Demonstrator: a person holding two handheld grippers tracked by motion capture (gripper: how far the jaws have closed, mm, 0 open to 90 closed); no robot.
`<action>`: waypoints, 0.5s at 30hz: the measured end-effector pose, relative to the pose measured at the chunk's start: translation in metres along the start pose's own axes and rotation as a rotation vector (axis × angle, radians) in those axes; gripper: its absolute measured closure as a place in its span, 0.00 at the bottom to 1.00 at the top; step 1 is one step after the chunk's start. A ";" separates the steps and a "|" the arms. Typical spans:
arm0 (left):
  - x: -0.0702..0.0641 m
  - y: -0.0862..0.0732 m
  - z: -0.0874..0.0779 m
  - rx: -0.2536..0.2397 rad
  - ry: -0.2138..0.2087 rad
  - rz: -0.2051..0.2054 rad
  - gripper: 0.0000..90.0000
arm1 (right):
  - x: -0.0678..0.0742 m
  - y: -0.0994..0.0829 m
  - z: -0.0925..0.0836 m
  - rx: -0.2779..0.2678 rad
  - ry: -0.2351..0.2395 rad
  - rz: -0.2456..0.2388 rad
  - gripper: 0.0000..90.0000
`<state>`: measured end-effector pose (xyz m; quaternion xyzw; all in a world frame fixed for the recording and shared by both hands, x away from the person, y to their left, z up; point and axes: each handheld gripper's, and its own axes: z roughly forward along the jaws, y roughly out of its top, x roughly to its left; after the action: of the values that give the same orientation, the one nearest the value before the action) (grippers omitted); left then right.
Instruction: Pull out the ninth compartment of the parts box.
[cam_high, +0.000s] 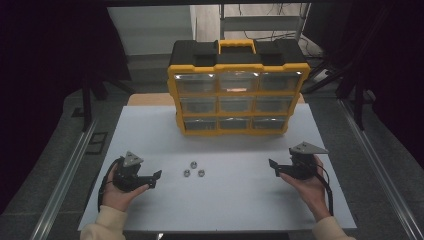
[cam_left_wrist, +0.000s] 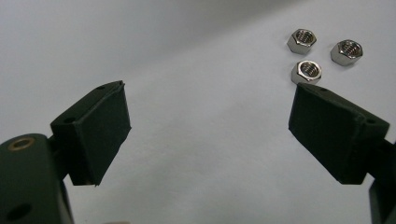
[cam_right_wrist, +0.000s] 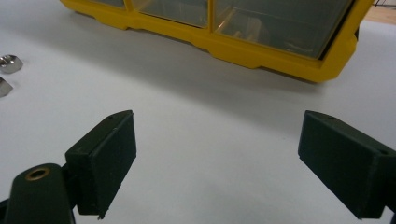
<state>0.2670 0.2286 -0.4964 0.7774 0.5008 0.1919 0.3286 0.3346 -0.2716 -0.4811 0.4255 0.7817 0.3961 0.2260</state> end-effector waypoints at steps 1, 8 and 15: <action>0.000 0.000 0.000 0.000 0.000 0.000 0.15 | 0.000 0.000 0.000 0.000 0.000 0.000 0.13; 0.000 0.000 0.000 0.000 0.001 0.001 0.15 | 0.008 0.004 0.005 0.007 -0.013 -0.037 0.13; 0.000 0.000 0.000 0.001 0.001 0.002 0.15 | 0.014 0.008 0.009 0.012 -0.035 -0.080 0.13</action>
<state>0.2671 0.2286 -0.4965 0.7779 0.5005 0.1922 0.3278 0.3368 -0.2536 -0.4802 0.4023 0.7963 0.3744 0.2526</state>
